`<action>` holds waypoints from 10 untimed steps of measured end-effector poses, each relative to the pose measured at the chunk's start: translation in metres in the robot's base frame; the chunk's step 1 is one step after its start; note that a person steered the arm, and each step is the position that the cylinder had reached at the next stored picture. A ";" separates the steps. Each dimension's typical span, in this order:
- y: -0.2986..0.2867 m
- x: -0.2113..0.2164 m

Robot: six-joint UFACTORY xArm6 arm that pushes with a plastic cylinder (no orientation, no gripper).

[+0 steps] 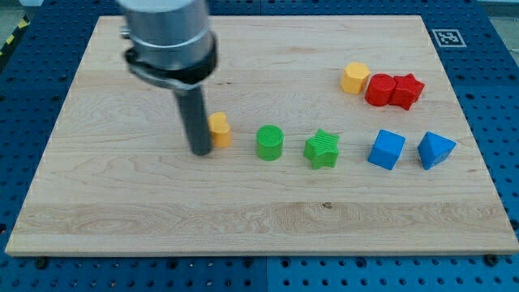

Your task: Move the yellow hexagon below the yellow heart

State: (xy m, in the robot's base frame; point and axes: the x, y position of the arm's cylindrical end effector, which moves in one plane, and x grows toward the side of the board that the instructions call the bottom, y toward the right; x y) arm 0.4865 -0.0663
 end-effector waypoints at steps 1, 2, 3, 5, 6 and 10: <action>0.030 0.000; 0.014 0.000; -0.005 0.001; 0.002 -0.014; 0.030 -0.015; 0.045 -0.042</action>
State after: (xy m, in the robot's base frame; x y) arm 0.4441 -0.0218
